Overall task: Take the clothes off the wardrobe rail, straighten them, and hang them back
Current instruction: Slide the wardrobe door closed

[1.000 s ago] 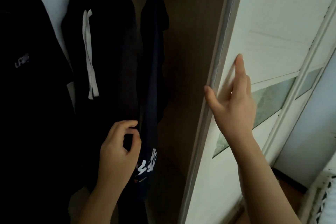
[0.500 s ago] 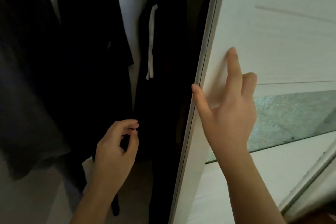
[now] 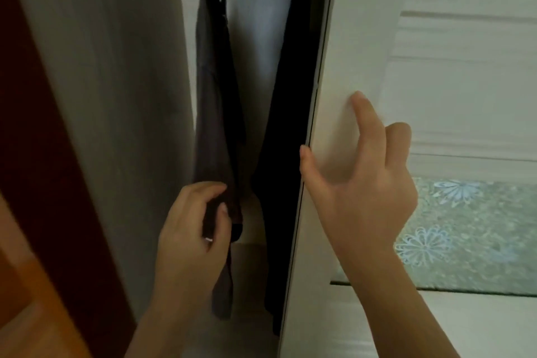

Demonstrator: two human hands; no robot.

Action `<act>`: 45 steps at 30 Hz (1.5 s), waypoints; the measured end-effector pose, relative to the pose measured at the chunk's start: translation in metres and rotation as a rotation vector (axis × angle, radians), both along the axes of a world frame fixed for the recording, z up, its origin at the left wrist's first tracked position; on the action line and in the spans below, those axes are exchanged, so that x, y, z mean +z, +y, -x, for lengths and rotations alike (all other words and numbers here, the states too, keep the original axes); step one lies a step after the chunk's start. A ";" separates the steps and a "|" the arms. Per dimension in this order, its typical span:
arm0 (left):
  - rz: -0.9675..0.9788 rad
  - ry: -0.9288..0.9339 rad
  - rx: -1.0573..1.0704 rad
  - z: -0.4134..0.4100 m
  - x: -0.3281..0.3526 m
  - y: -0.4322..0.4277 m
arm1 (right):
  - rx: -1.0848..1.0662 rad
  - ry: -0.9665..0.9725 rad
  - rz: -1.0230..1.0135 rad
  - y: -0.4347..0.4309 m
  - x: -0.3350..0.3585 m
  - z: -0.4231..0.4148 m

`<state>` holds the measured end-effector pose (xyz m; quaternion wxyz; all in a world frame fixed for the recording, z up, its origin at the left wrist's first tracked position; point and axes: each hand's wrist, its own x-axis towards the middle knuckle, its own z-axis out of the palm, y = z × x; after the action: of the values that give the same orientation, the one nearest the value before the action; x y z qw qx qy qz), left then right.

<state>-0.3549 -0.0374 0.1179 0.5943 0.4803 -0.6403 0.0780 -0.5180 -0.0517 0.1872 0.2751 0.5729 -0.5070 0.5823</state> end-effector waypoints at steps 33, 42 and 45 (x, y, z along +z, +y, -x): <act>-0.122 0.509 0.242 -0.178 0.020 0.016 | 0.489 0.306 0.111 -0.019 0.007 -0.215; -0.053 0.607 0.160 -0.180 0.016 0.012 | 0.506 0.311 0.127 -0.017 0.006 -0.241; -0.049 0.618 0.149 -0.183 0.012 0.011 | 0.513 0.303 0.134 -0.017 0.007 -0.248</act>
<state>-0.1720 -0.0264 0.1303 0.7419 0.5407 -0.3942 -0.0438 -0.2695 -0.0691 0.1940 0.2290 0.7431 -0.2593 0.5728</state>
